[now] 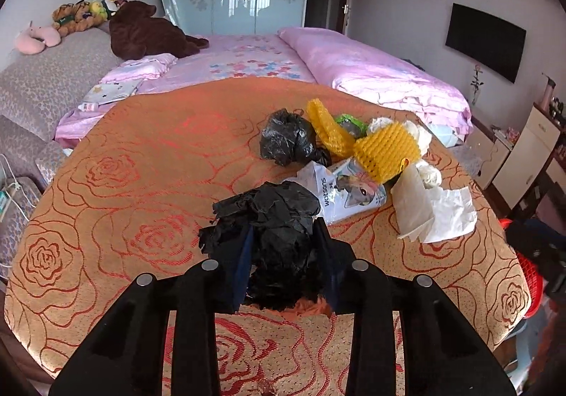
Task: Collect trash
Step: 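Grasp the white tissue with the right tool while the left tool holds the black bag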
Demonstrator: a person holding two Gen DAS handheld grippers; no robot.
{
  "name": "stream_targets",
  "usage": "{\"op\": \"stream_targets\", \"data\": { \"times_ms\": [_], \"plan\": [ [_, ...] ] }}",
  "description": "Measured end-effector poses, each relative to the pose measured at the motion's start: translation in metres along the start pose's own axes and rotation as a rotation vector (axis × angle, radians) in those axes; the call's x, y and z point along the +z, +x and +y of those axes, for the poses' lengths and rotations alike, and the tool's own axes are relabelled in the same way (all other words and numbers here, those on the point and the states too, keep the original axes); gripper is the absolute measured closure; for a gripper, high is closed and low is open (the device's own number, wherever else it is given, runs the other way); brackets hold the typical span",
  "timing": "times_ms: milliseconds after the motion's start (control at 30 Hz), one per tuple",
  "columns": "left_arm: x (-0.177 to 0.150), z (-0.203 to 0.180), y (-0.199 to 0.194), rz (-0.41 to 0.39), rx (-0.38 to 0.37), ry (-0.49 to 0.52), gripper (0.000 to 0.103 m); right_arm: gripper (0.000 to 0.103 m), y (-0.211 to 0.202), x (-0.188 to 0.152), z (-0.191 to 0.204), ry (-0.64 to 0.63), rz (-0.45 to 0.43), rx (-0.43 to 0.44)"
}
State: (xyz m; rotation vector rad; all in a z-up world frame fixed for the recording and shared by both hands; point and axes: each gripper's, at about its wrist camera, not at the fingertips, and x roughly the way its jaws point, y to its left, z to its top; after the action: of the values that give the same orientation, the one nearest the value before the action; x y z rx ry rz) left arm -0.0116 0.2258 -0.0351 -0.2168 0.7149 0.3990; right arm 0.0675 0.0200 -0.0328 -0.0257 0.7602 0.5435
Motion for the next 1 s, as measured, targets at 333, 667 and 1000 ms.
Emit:
{"op": "stream_targets", "data": {
  "times_ms": [333, 667, 1000],
  "plan": [
    [0.003, 0.008, -0.002, -0.004, -0.003, -0.025, 0.071, 0.018, 0.042, 0.015, 0.048, -0.051, 0.044, 0.049],
    [0.004, 0.015, -0.002, -0.002, -0.012, -0.047, 0.071, 0.018, 0.084, 0.016, 0.046, -0.054, 0.112, -0.035],
    [0.004, 0.015, -0.003, 0.0, -0.019, -0.048, 0.071, 0.044, 0.091, 0.012, 0.039, -0.037, 0.117, -0.049]
  ]
}}
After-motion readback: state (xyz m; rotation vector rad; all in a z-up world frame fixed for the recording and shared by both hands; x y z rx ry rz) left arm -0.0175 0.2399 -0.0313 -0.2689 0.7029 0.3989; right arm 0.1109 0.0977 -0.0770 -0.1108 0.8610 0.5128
